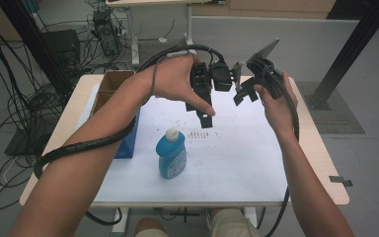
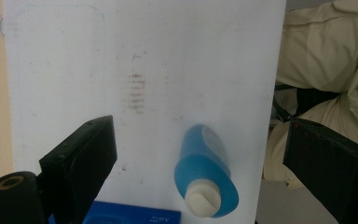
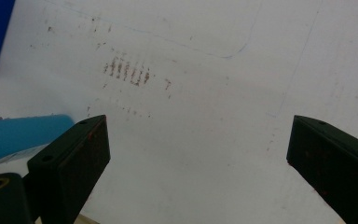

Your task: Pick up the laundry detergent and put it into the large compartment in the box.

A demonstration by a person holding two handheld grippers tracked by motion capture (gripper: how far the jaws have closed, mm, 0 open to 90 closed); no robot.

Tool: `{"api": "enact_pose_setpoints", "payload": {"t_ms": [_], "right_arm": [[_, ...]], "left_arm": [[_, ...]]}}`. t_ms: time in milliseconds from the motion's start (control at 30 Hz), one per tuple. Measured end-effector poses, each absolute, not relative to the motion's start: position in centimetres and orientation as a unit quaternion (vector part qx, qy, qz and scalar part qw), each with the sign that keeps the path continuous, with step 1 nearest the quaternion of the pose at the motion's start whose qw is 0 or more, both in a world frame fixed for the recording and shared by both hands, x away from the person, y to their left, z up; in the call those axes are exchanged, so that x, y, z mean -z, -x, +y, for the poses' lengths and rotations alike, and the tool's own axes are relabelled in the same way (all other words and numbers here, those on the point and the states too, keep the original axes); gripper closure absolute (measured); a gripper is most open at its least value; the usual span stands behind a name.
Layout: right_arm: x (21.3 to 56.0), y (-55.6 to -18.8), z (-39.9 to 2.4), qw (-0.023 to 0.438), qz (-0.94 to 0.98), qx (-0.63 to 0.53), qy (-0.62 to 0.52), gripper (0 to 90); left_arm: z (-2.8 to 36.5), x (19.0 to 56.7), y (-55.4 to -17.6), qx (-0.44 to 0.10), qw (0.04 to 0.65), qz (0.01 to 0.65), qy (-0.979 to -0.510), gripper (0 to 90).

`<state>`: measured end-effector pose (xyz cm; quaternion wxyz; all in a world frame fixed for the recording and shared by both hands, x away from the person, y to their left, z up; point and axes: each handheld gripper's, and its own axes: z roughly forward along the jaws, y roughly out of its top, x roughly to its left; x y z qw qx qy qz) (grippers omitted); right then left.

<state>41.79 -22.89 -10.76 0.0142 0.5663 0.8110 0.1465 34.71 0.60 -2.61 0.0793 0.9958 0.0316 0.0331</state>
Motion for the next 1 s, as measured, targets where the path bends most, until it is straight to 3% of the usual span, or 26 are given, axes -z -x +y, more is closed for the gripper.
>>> {"api": "enact_pose_setpoints", "payload": {"t_ms": [1000], "right_arm": [[10.8,-41.7,-22.9,0.015,0.811,-0.143,-0.567,5.6]], "left_arm": [[1.9,2.1,-34.9,-0.043,0.067,0.07,-0.994,9.6]]}}
